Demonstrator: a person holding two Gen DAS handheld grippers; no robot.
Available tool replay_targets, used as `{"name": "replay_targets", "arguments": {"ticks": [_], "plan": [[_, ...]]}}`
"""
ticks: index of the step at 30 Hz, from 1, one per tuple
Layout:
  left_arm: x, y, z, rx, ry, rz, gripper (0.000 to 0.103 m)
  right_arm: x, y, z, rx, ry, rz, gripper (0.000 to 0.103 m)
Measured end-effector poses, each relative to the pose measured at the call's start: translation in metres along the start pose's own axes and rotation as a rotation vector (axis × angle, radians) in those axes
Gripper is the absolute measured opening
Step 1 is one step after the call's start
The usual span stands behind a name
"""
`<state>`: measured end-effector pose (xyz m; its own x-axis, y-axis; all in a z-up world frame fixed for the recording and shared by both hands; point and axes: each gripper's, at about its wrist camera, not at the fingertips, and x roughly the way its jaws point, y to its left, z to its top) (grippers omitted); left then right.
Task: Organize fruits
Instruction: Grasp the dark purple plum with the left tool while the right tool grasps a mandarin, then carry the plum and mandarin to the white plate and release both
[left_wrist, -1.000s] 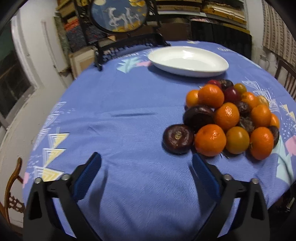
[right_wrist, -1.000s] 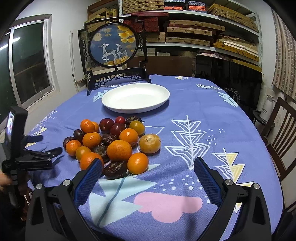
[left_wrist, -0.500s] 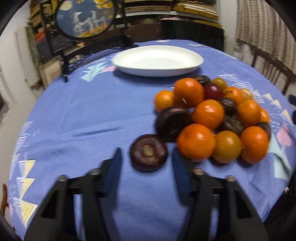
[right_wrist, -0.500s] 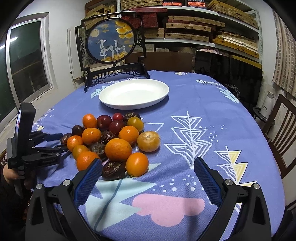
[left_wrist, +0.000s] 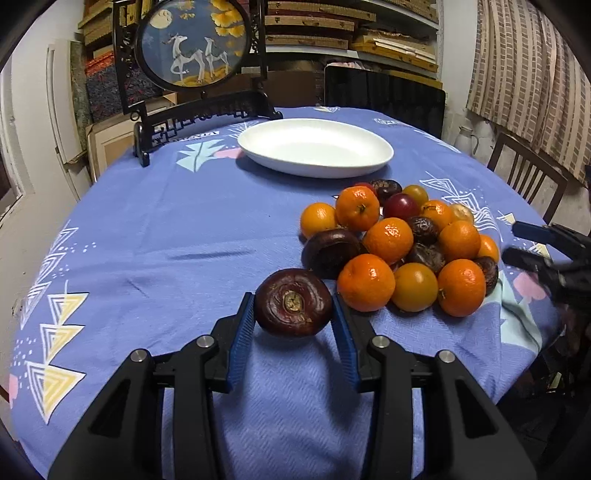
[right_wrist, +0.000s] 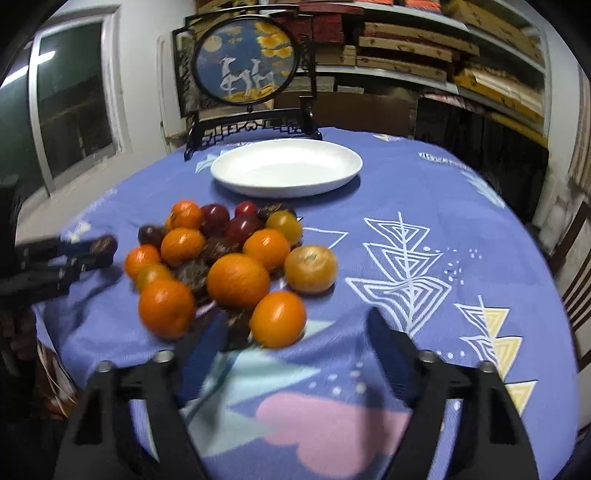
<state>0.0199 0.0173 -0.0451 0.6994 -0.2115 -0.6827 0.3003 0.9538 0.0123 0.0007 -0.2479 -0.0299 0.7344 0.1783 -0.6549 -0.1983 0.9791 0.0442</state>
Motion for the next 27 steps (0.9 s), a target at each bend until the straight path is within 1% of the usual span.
{"name": "replay_targets", "arguments": {"ticks": [3, 4, 6, 9, 10, 11, 14, 17, 19, 21, 22, 24, 27], "plan": [[-0.002, -0.002, -0.002, -0.005, 0.004, -0.002, 0.04, 0.01, -0.006, 0.004, 0.03, 0.027, 0.029, 0.075], [-0.002, -0.003, -0.003, -0.005, 0.008, -0.003, 0.04, 0.015, -0.007, 0.004, 0.039, 0.044, 0.048, 0.074], [0.0, -0.003, -0.003, -0.003, 0.018, 0.0, 0.04, 0.02, -0.01, 0.005, 0.06, 0.049, 0.089, 0.072], [0.003, -0.002, -0.002, -0.005, 0.026, -0.001, 0.04, 0.024, -0.013, 0.01, 0.075, 0.08, 0.137, 0.062], [0.004, -0.002, -0.001, -0.005, 0.028, 0.0, 0.04, 0.025, -0.016, 0.011, 0.088, 0.097, 0.154, 0.054], [0.003, -0.002, -0.001, -0.004, 0.029, 0.001, 0.04, 0.026, -0.018, 0.01, 0.092, 0.114, 0.143, 0.048], [0.003, -0.002, -0.001, -0.001, 0.025, -0.001, 0.04, 0.021, -0.025, 0.008, 0.084, 0.124, 0.113, 0.049], [0.005, -0.002, 0.001, 0.001, 0.027, -0.001, 0.04, 0.022, -0.014, 0.005, 0.011, 0.136, 0.109, 0.049], [0.005, -0.003, 0.001, 0.002, 0.027, -0.005, 0.04, 0.029, -0.003, 0.003, -0.042, 0.157, 0.09, 0.048], [0.005, -0.005, 0.0, 0.005, 0.027, -0.008, 0.04, 0.038, 0.003, 0.002, -0.068, 0.168, 0.06, 0.048], [0.005, -0.006, 0.0, 0.007, 0.027, -0.007, 0.04, 0.039, 0.003, 0.003, -0.066, 0.166, 0.058, 0.047], [0.004, -0.005, -0.001, 0.007, 0.027, -0.007, 0.04, 0.036, 0.005, 0.005, -0.074, 0.134, 0.06, 0.037], [0.002, -0.004, -0.001, 0.0, 0.023, -0.005, 0.04, 0.037, 0.002, 0.004, -0.061, 0.13, 0.075, 0.036]]}}
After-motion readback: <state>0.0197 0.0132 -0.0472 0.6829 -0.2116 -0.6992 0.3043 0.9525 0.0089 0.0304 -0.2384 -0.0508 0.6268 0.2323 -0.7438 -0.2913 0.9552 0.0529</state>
